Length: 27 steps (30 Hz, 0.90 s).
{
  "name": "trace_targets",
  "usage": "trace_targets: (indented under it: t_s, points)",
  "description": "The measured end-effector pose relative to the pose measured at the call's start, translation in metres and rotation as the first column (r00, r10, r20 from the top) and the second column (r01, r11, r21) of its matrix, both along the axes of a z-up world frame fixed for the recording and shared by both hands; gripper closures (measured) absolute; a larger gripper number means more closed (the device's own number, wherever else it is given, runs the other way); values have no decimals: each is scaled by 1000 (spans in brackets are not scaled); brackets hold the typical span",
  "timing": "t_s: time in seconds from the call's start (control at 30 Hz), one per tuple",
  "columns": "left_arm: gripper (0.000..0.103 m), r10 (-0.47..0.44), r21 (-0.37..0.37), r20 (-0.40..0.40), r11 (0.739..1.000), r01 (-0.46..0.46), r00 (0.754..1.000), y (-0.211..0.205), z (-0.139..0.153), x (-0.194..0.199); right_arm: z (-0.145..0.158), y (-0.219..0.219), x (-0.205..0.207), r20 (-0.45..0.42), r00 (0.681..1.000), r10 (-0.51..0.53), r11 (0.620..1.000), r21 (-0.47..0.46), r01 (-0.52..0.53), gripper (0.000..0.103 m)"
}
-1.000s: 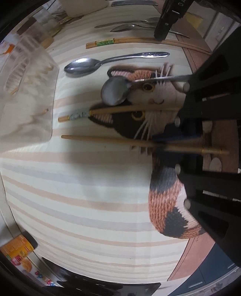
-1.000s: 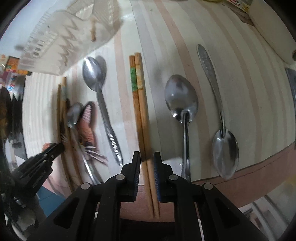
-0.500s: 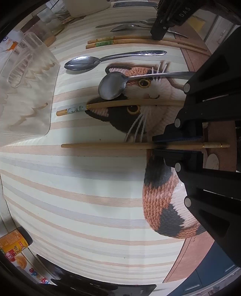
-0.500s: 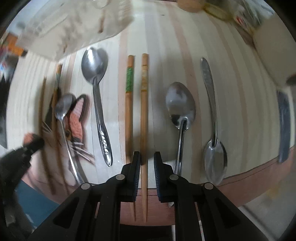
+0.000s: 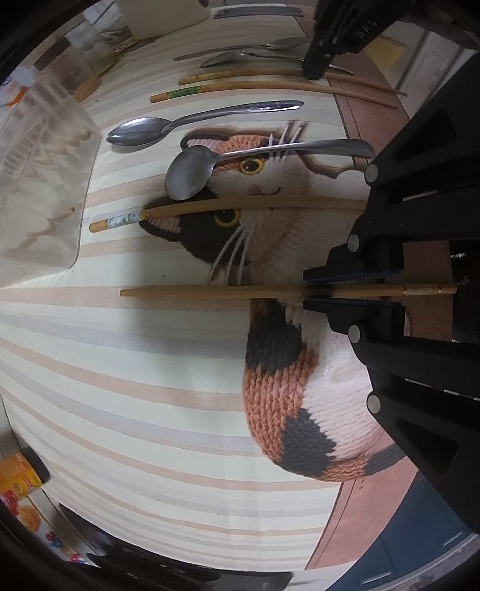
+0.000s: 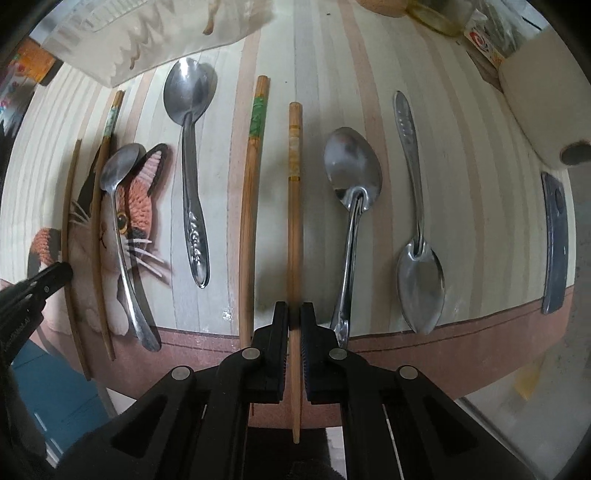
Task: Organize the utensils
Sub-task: 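Carry both chopsticks into the clear basket and open both tools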
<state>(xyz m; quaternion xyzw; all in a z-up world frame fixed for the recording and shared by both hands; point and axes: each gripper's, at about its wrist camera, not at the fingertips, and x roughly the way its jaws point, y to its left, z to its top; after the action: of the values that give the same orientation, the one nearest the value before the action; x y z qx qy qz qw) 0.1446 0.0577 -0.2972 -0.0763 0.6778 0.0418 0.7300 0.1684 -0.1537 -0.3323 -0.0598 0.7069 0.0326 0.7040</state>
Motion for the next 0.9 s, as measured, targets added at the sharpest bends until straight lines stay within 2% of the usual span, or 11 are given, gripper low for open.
trace_targets:
  t_s: [0.23,0.43,0.7,0.9]
  points:
    - [98,4,14,-7,1000,-4,1000,-11,-3,7,1,8,1,31,999,-8,1000,1,8,96]
    - [99,4,51,11,999,-4,1000,-20,2,3,8,-2,0,43,998,-49,998,44,47,96]
    - [99,21,85,124,996,-32,992,-10,53,-8,57,-3,4,117,992,-43,993,116,29,97]
    - [99,60,58,255,995,-77,965,-1,121,-5,106,3,16,181,983,-36,979,202,-2,97]
